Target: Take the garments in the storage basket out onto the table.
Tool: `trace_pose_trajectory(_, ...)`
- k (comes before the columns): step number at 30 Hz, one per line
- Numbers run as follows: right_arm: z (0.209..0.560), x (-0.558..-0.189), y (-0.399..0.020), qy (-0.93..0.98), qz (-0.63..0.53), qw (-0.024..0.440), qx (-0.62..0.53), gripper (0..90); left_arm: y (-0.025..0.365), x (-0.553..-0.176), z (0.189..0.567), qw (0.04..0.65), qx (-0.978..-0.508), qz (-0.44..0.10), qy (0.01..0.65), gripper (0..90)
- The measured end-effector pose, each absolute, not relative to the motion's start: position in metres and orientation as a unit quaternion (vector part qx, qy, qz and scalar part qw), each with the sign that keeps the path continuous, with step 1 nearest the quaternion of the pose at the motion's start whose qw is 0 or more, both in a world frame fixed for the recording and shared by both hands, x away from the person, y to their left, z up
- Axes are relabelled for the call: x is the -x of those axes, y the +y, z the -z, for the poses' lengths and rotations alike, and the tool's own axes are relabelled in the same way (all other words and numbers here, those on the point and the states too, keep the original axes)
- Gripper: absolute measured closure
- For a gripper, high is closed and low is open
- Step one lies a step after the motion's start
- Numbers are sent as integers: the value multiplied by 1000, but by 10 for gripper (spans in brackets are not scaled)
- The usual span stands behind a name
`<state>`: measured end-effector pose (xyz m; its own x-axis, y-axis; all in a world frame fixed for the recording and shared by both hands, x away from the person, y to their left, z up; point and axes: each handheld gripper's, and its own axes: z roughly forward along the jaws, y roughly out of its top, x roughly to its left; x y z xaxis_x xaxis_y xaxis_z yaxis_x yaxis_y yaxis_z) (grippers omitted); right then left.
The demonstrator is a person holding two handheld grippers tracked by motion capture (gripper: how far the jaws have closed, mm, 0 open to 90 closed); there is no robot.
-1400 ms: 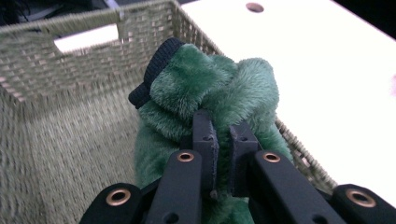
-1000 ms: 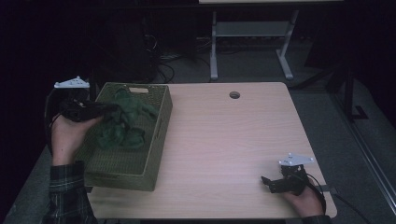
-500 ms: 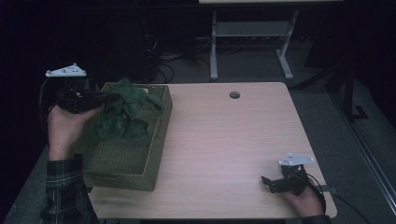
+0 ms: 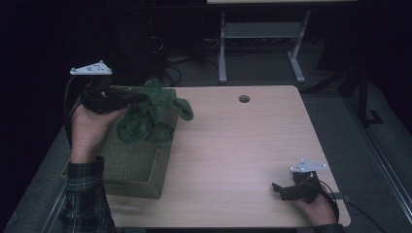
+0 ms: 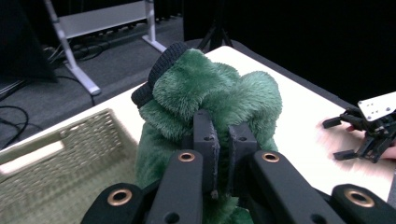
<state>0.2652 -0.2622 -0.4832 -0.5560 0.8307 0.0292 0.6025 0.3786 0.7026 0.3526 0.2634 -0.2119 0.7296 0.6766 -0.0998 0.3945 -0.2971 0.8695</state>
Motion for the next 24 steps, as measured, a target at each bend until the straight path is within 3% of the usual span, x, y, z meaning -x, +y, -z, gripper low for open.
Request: trace_pose_trajectory(24, 483, -266, -263, 815, -342, 166, -437, 8, 176, -356, 239, 500, -804, -113, 301, 846)
